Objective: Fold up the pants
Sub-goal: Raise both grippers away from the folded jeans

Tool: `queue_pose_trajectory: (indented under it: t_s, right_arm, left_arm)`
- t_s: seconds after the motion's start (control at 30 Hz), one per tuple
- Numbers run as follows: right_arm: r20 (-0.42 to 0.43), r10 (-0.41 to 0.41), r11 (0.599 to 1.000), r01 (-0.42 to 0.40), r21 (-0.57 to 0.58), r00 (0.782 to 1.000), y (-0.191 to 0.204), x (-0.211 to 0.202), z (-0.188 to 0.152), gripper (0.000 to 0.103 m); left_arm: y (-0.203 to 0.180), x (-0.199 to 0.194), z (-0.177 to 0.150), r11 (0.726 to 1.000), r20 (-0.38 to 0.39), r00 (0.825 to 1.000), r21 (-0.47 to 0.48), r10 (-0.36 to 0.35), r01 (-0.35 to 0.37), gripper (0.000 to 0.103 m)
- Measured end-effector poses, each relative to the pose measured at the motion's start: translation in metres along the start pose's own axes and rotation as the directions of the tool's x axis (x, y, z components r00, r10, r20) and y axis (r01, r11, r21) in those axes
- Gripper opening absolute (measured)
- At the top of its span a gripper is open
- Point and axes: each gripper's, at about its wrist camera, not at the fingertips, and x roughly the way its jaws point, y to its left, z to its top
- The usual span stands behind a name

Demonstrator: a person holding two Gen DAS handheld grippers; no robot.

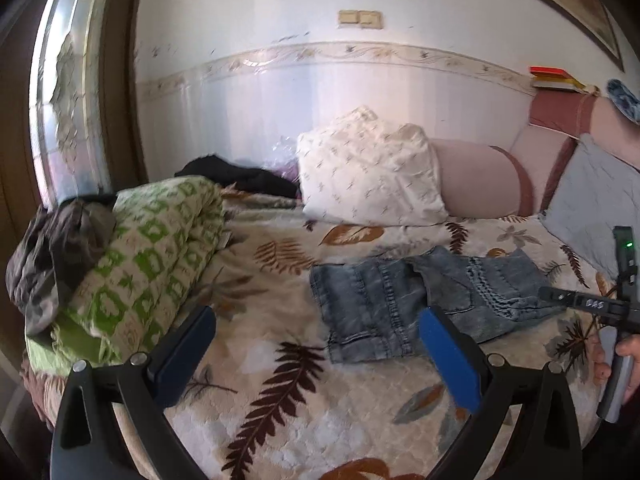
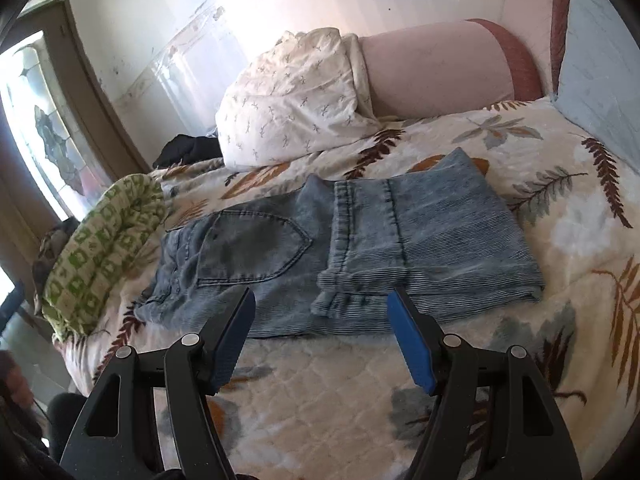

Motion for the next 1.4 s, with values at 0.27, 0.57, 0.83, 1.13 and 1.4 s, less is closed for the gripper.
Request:
queue_pose_trajectory:
  t_s: [0.27,0.57,0.83,1.13,1.4]
  right_arm:
    - [-0.012,-0.004,1.0,0.004,-0.018,1.0,0.053,-0.006,0.03,0.068]
    - [-0.038,0.048,0.997,-0.05,-0.064,0.998,0.131,0.024,0.065,0.068]
    - [-0.134,0.017,0.984,-0.04,-0.171,0.991,0.197,0.065,0.069,0.068]
    - [-0.181,-0.015,0.979,-0.022,-0.202,0.983,0.231,0.088,0.065,0.068]
    - [-0.298,-0.067,0.98,0.006,-0.201,0.952,0.272,0.14,0.093,0.068]
  left_arm:
    - [0.027,0.03,-0.005,0.998,-0.054,0.998,-0.057,0.031,-0.034,0.103]
    - [0.05,0.068,-0.029,0.991,-0.118,0.989,-0.088,0.09,-0.1,0.103]
    - [0.053,0.069,-0.031,0.987,-0.133,0.988,-0.129,0.078,-0.095,0.103]
    - [0.053,0.069,-0.032,0.989,-0.14,0.987,-0.118,0.074,-0.091,0.103]
    - [0.061,0.081,-0.041,0.986,-0.218,0.975,-0.153,0.03,-0.064,0.103]
